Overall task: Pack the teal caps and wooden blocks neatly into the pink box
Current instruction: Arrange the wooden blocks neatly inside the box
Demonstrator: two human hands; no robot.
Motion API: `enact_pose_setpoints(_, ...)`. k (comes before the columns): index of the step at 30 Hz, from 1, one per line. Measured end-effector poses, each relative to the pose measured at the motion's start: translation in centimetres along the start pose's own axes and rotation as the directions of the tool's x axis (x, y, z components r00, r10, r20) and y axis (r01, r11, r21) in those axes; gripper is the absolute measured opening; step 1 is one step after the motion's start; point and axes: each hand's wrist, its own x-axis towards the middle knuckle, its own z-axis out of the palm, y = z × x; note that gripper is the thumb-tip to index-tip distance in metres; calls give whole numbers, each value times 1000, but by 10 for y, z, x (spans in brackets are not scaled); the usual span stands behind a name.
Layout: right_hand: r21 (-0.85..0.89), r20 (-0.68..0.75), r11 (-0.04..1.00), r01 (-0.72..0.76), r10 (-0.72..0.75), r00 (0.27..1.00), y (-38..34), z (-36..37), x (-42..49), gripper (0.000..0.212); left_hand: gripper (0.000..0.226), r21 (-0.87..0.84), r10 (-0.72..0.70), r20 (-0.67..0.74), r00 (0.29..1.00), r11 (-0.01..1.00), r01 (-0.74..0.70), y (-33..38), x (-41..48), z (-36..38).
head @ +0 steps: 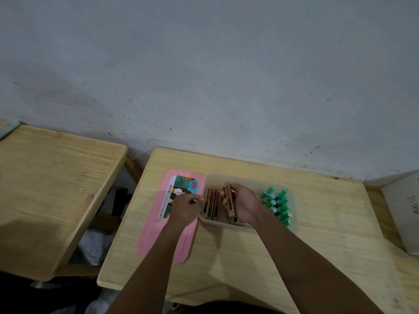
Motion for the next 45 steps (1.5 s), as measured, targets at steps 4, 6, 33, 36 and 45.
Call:
enact_pose_setpoints(4, -16, 12, 999, -50, 51, 999, 1, -2, 2, 21, 34, -4, -10, 5, 1000, 1000, 10, 0, 0, -1)
enact_pose_setpoints(6, -37, -15, 998, -43, 43, 999, 1, -3, 1, 18, 34, -11, -16, 8, 1000, 1000, 16, 0, 0, -1)
enact_pose_setpoints(33, -725, -273, 688, 39, -338, 901, 19, 30, 28, 18, 36, -23, -7, -20, 1000, 1000, 7, 2, -4, 0)
enact_pose_setpoints(36, -642, -269, 766, 41, -275, 923, 6, 18, 19, 18, 35, -44, -20, -18, 1000, 999, 19, 2, -4, 1)
enact_pose_setpoints(45, -981, 3, -182, -72, -385, 923, -10, -7, 2, 20, 33, -63, -12, -24, 1000, 998, 11, 3, -4, -1)
